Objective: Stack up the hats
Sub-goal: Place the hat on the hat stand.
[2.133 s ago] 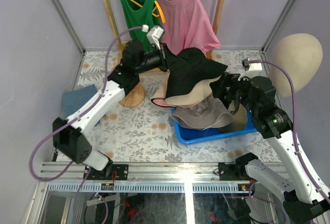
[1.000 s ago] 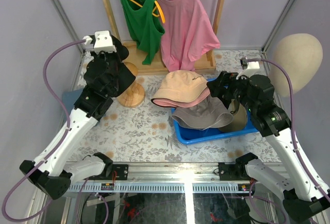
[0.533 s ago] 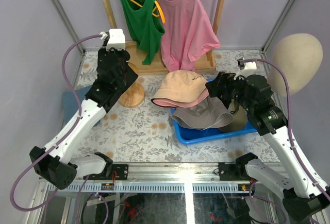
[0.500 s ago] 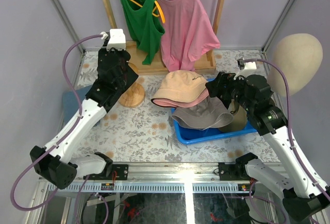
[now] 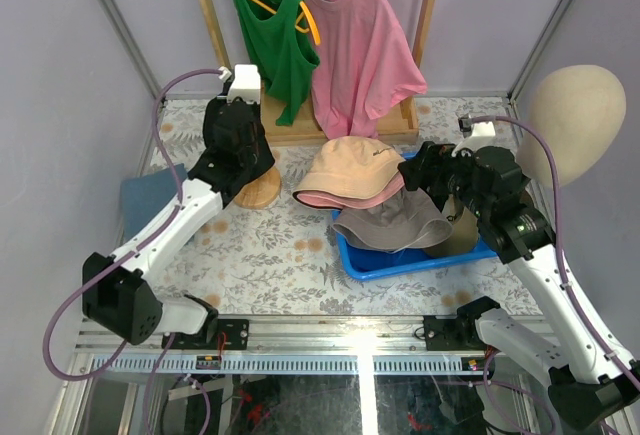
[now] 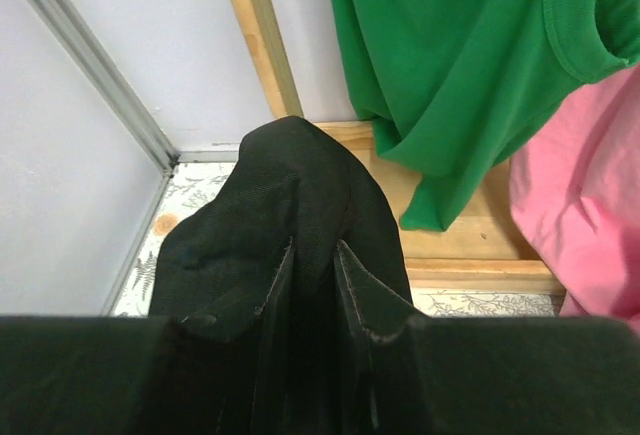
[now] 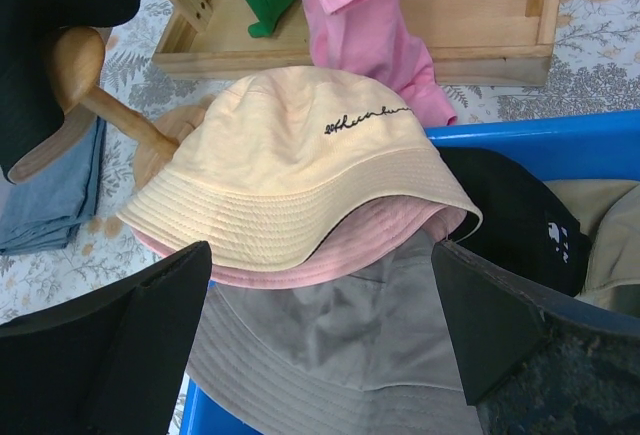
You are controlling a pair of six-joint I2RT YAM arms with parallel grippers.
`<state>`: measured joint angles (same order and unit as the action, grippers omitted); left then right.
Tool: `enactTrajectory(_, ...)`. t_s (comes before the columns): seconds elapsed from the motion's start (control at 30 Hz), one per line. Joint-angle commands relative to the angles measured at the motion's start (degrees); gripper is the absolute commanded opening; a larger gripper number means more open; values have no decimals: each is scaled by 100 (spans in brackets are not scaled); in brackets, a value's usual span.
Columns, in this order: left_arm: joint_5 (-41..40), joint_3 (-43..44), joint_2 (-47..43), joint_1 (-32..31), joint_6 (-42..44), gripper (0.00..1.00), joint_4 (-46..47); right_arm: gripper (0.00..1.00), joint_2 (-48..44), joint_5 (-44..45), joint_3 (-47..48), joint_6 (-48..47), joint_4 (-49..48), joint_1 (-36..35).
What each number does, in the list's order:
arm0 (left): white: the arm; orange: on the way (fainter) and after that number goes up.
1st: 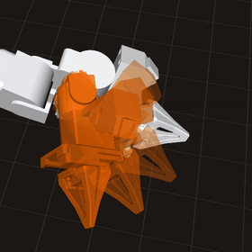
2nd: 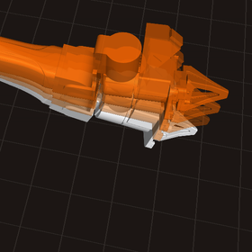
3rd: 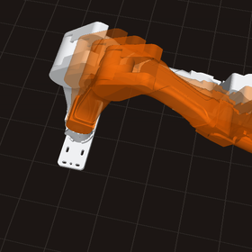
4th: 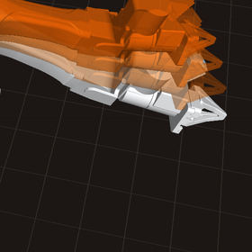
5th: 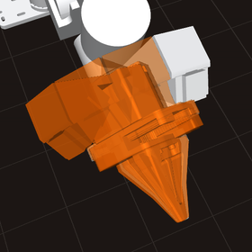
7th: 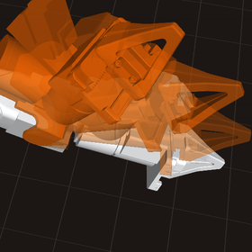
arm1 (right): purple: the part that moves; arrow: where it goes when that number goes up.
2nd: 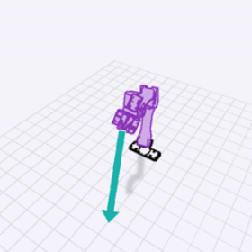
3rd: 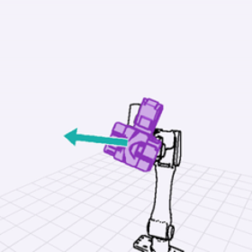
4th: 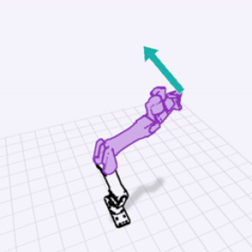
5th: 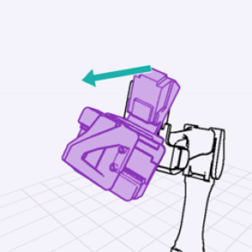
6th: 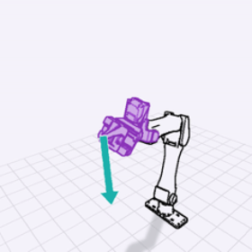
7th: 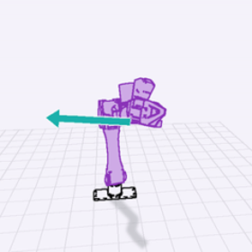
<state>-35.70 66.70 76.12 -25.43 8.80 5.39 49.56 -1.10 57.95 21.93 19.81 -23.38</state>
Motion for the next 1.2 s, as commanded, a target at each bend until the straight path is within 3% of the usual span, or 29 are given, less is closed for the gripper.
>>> enactTrajectory(0.0, 197, 77, 232, 47, -273, 19, 509, 100, -19, 31, -26, -78, -332, -40)
enactTrajectory(0.53, 415, -294, 447, 117, -905, 21, 439, 100, 161, -8, -125, -18, -569, -43)
enactTrajectory(0.77, 464, -156, 277, 238, -1299, 0, 373, 100, 283, -157, -86, -6, -667, -44)
enactTrajectory(1.17, 1190, 232, -15, 989, -2889, 0, -424, 100, 432, -469, -225, 205, -1220, -45)
